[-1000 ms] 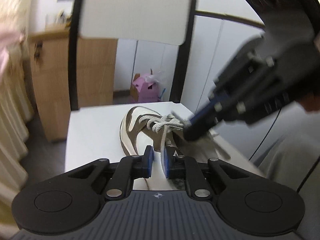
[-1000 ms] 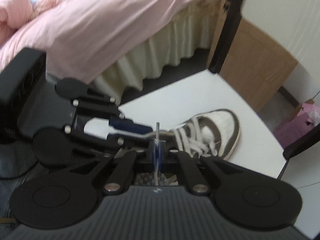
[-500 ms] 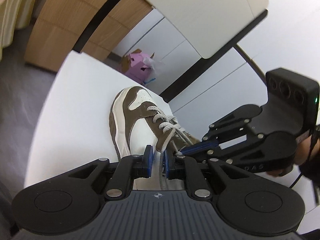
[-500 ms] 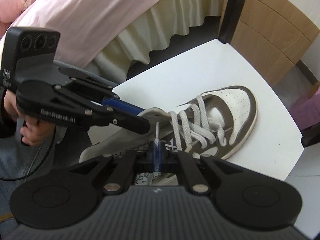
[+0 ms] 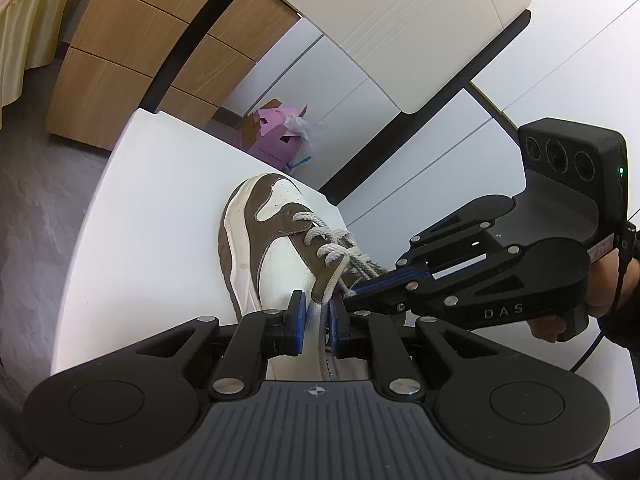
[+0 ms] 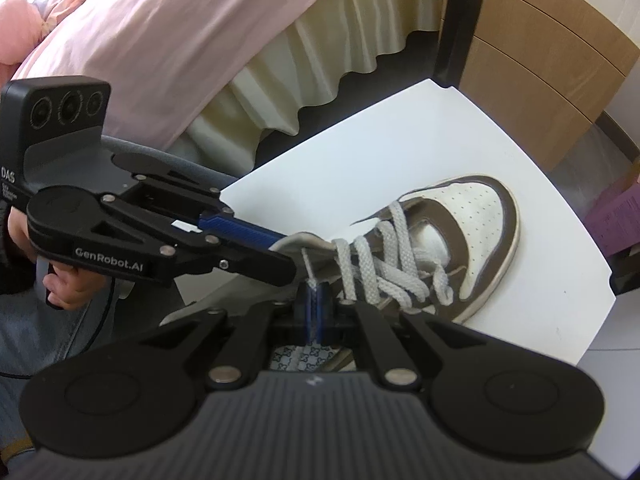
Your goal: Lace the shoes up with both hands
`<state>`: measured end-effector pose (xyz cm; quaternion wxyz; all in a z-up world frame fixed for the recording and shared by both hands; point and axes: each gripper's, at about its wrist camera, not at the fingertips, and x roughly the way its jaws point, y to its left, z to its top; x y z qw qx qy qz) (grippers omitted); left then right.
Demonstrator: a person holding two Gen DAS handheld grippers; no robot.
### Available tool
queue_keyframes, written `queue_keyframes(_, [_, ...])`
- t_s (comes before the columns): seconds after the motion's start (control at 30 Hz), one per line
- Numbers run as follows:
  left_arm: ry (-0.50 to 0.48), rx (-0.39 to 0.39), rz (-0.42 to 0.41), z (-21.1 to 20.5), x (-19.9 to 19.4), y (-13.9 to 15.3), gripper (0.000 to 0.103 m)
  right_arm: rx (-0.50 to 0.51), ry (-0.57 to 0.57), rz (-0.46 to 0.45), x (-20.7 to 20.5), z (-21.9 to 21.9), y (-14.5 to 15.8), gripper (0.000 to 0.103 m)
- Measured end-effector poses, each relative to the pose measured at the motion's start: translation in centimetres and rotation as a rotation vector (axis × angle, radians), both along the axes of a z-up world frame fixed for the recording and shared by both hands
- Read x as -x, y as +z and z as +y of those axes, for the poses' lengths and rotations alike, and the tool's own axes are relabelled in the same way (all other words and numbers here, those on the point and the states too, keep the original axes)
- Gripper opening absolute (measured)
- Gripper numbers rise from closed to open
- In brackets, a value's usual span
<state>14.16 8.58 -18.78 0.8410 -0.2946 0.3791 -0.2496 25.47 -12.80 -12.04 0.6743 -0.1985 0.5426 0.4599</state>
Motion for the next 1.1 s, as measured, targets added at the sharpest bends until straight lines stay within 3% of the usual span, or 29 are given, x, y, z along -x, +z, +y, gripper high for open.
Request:
queue_keyframes(0.3, [-0.013, -0.077, -0.047, -0.9, 0.2, 0.5, 0.014, 0.03, -0.01, 0.008, -0.2, 0.5, 0.0, 0.003])
queue_keyframes(0.4, [-0.034, -0.197, -0.127, -2.1, 0.9, 1.4, 0.014, 0.04, -0.009, 0.007, -0.3, 0.8, -0.1, 0.003])
queue_keyframes(0.5, [-0.07, -0.411, -0.269, -4.4, 2.2, 2.1, 0.013, 0.035, -0.016, 0.0, -0.2, 0.8, 0.2, 0.003])
queue_keyframes(0.57, [-0.094, -0.495, -0.321, -5.4, 2.8, 2.2, 0.014, 0.022, -0.021, -0.005, -0.1, 0.8, 0.6, 0.003])
queue_keyframes(1.1, [-0.131, -0.541, -0.345, -5.7, 2.7, 2.2, 0.014, -0.073, -0.017, -0.102, 1.0, 0.6, 0.6, 0.004])
